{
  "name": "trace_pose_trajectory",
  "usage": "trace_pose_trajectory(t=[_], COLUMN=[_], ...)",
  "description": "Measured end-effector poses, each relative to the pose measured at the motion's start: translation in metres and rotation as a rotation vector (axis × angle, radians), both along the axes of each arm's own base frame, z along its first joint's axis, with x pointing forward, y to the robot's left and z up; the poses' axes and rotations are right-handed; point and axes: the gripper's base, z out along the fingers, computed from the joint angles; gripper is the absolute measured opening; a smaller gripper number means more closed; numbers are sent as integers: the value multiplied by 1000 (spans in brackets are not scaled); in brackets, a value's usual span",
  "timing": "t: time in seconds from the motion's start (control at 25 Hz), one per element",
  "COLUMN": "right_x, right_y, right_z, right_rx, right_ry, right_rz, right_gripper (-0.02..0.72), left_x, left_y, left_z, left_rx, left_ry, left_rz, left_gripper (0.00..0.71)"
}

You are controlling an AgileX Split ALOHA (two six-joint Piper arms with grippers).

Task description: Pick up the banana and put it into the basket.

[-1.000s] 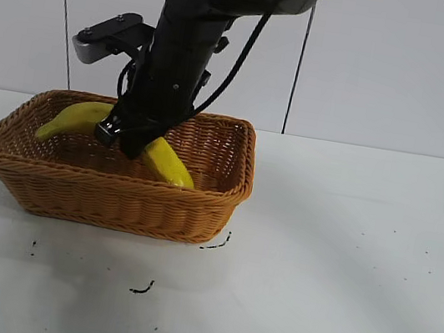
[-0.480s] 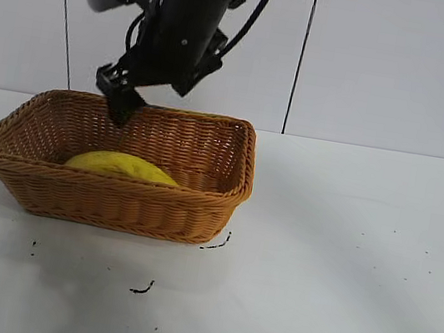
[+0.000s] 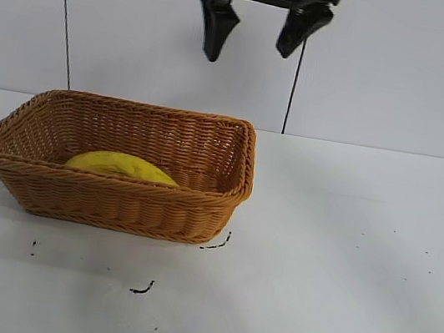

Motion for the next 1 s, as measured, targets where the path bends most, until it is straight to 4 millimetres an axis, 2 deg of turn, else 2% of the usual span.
trace_pose_trajectory(t=[0.08,0.24,0.36,0.48,0.6,0.72,1.0], right_x=[6,10,10,0,-23,-55,-147], right_y=[-34,-84,-104,-113,-116,-113,-107], right_z=[0,0,1,-1,-3,-4,-4], right_rx=[6,39,46,48,37,41,52], right_ry=[1,5,4,38,101,173,296], right_rz=[-70,-178,-219,-239,-235,-210,-184], right_gripper=[692,692,692,692,692,692,692], left_x=[0,0,0,0,0,0,0], left_y=[0,0,0,0,0,0,0], left_z=[0,0,0,0,0,0,0], left_rx=[0,0,0,1,1,1,1], left_ry=[0,0,0,0,0,0,0], left_rz=[0,0,0,1,1,1,1], left_gripper=[690,690,690,690,690,690,690])
